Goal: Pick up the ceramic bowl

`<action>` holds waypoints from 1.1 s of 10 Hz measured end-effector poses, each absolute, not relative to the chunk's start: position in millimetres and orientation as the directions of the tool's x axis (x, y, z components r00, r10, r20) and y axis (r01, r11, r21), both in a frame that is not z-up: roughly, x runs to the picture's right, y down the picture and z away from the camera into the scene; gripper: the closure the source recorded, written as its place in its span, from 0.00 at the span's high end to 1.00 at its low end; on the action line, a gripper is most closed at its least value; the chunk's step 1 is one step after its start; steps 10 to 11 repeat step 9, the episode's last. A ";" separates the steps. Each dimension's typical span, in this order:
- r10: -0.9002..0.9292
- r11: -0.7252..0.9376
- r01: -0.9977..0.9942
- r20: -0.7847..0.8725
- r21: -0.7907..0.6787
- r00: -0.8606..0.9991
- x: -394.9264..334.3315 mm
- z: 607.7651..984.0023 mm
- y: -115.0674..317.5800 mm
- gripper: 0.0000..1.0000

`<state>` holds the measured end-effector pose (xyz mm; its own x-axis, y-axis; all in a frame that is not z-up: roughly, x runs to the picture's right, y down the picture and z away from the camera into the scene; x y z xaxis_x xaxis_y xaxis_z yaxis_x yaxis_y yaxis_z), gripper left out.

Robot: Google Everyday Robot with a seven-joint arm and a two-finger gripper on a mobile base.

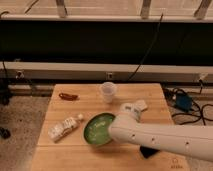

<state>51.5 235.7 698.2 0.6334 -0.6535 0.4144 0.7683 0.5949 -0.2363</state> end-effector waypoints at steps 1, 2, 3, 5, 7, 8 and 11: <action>-0.655 0.595 0.769 0.414 -0.234 0.632 51.2 697.5 235.0 0.09; -0.657 0.594 0.770 0.413 -0.231 0.631 51.0 696.6 234.2 0.09; -0.659 0.594 0.771 0.412 -0.229 0.629 50.7 695.8 233.4 0.09; -0.661 0.594 0.773 0.411 -0.225 0.628 50.3 694.9 232.7 0.09; -0.663 0.594 0.774 0.410 -0.221 0.626 50.0 694.0 232.0 0.09; -0.666 0.593 0.775 0.409 -0.217 0.624 49.8 693.3 231.3 0.09; -0.667 0.593 0.776 0.409 -0.214 0.623 49.4 692.5 230.4 0.09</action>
